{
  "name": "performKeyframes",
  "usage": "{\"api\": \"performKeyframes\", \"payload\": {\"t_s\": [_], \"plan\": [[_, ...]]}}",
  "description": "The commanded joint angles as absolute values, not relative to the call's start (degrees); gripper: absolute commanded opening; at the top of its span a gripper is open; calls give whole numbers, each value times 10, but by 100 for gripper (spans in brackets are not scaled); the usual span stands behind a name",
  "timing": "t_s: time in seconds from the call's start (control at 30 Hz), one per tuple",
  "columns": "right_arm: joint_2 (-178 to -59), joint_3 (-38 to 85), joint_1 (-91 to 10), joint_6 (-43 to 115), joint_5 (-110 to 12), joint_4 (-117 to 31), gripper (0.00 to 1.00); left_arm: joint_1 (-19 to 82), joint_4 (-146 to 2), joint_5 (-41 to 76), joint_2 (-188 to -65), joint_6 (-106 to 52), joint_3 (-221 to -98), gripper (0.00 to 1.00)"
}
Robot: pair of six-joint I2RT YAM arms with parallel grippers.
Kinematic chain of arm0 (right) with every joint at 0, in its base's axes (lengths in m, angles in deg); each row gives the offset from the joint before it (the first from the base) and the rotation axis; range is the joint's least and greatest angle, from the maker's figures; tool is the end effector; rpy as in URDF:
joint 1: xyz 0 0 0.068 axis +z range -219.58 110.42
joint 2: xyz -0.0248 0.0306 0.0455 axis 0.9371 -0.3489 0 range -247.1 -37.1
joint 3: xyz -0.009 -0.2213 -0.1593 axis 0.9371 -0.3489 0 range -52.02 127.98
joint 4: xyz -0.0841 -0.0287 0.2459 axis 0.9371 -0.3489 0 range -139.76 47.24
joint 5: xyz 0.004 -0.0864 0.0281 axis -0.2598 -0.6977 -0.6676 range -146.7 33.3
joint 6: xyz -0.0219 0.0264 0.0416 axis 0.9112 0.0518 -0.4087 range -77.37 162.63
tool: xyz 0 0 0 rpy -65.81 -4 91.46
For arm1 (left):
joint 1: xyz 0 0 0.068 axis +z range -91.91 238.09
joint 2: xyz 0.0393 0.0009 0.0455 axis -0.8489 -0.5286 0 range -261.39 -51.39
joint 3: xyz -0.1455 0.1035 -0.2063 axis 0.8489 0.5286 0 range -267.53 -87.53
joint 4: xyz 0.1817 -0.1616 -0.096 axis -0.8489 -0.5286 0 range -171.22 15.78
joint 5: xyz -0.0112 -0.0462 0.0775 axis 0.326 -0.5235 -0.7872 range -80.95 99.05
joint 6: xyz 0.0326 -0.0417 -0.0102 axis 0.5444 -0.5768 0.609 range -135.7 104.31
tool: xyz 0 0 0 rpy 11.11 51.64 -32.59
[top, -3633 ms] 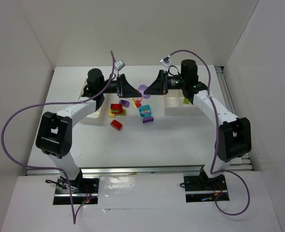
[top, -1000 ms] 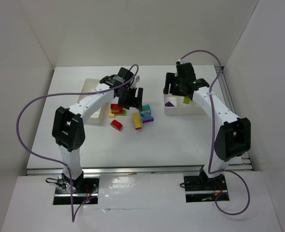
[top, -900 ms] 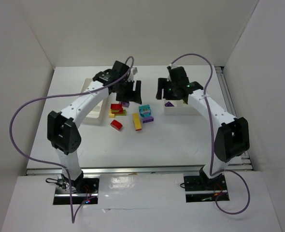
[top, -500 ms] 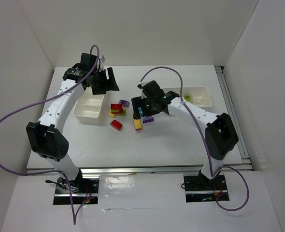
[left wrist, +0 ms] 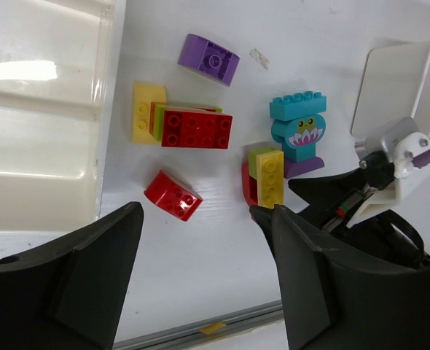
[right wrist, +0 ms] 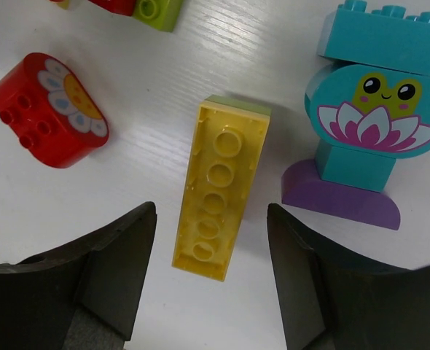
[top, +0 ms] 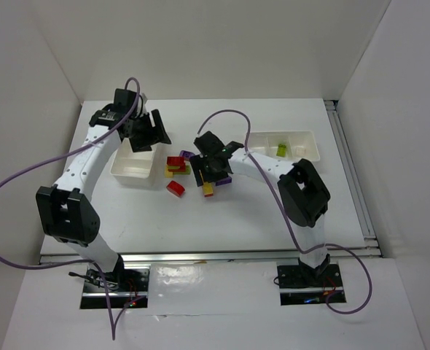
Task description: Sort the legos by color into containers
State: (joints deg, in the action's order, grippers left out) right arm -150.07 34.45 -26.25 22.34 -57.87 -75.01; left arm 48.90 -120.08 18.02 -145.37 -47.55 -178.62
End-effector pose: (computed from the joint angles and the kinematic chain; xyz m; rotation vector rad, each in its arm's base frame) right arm 0.3103 0.2917 0.2073 -0.5206 2.5920 0.3668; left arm 0.3525 -0.0627 0.3424 -0.4143 2.4391 -0.5079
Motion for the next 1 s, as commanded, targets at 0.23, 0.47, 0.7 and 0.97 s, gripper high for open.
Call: {"api": "performKeyframes", "payload": {"t_s": [0.23, 0.47, 0.7, 0.97], "plan": [[-1519, 383, -255, 222, -607, -768, 46, 489, -1182, 198, -1432, -482, -1773, 81], [-1492, 383, -280, 235, -553, -768, 15, 500, -1182, 210, -1432, -450, -1791, 81], [-1378, 280, -409, 229, -296, -640, 13, 500, -1109, 393, -1406, -343, -1747, 83], [-1325, 208, -499, 157, -15, -491, 13, 499, -926, 732, -1388, -361, -1604, 90]]}}
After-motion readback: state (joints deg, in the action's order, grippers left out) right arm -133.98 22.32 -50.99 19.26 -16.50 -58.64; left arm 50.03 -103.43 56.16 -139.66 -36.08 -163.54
